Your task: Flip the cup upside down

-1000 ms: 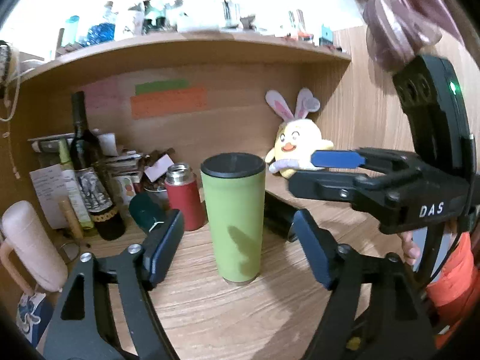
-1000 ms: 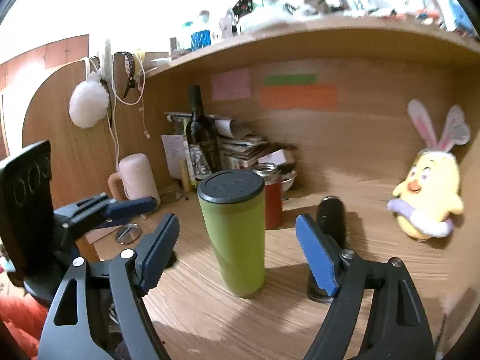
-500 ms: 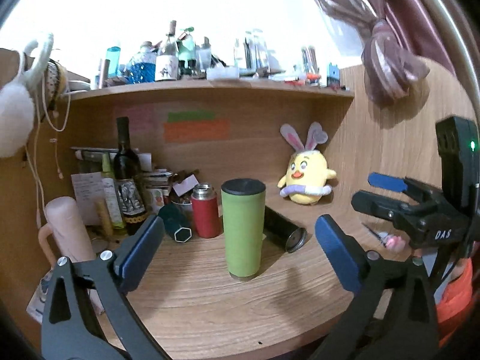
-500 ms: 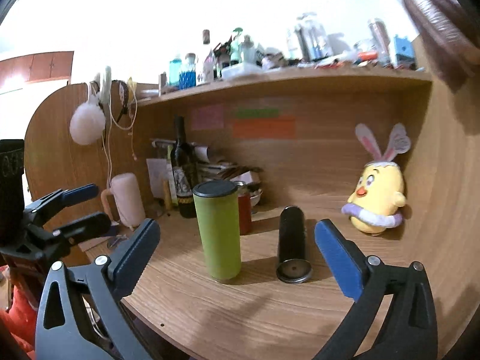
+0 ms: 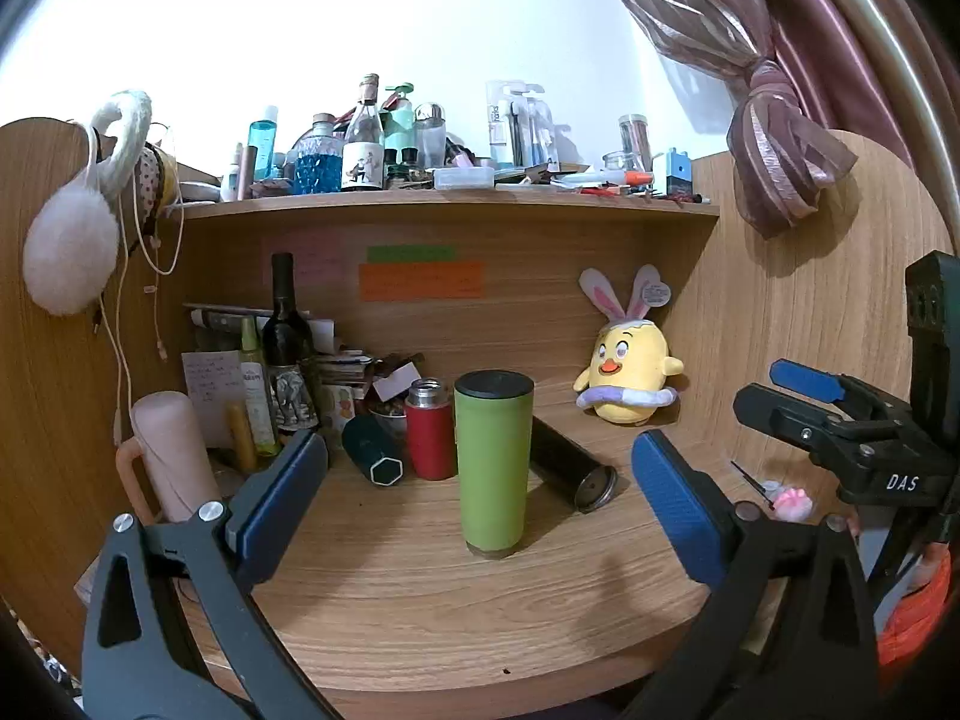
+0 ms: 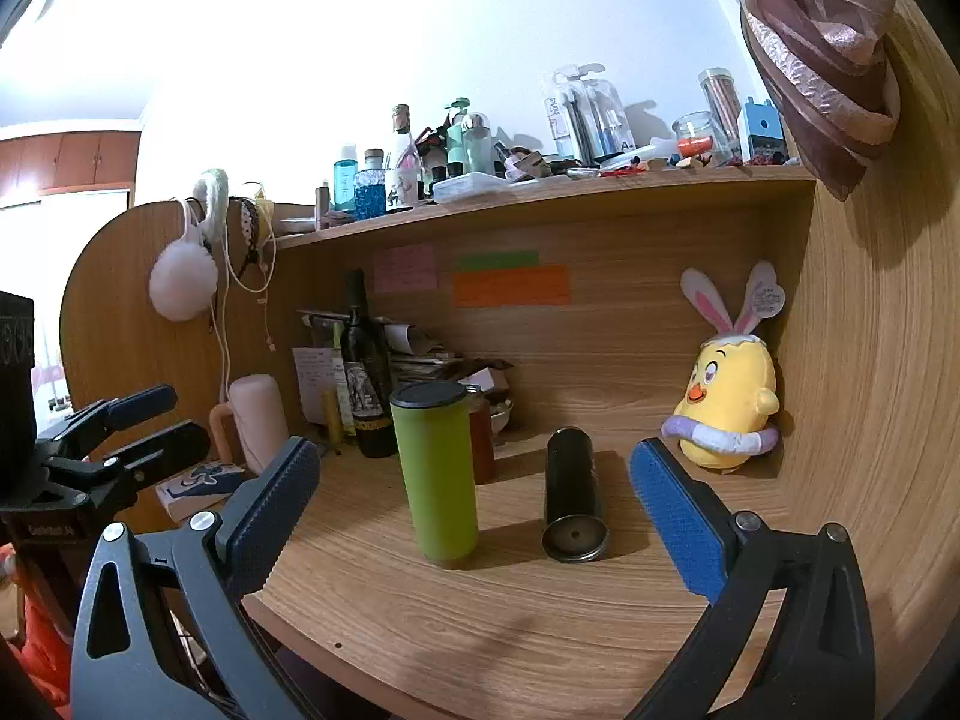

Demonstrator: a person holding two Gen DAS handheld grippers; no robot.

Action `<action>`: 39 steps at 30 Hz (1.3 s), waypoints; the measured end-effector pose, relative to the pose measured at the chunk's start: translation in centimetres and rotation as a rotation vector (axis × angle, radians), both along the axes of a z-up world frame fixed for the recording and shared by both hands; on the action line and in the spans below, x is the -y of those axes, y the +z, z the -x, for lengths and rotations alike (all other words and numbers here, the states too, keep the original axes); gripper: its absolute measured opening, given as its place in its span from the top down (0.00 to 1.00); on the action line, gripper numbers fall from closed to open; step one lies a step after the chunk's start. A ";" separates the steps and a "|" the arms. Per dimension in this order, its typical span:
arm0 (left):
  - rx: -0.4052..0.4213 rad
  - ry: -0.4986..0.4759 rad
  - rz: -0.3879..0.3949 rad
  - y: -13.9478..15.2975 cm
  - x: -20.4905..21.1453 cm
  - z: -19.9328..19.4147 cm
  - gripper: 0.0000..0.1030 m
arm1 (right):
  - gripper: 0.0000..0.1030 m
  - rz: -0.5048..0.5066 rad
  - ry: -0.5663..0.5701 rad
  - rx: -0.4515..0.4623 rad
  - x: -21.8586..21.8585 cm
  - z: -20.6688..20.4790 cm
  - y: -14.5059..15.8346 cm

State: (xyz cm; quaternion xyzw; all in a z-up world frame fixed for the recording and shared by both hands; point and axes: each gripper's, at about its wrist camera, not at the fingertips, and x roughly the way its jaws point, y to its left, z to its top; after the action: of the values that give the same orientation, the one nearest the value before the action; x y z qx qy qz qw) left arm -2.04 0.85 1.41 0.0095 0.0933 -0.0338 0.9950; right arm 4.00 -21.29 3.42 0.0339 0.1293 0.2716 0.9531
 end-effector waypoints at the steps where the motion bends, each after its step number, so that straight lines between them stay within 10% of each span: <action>1: -0.001 0.001 0.002 0.0 0.0 0.0 0.00 | 0.00 0.000 0.000 -0.003 0.0 -0.1 0.0; 39: -0.051 -0.007 0.021 -1.0 -0.5 -1.0 0.00 | 0.00 -0.006 -0.001 -0.003 -0.1 0.3 0.0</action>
State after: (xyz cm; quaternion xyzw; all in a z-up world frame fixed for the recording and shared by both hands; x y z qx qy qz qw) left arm -1.04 1.32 0.44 -0.0013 0.1184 -0.0386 0.9922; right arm 3.73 -21.21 3.40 0.0370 0.1297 0.2716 0.9529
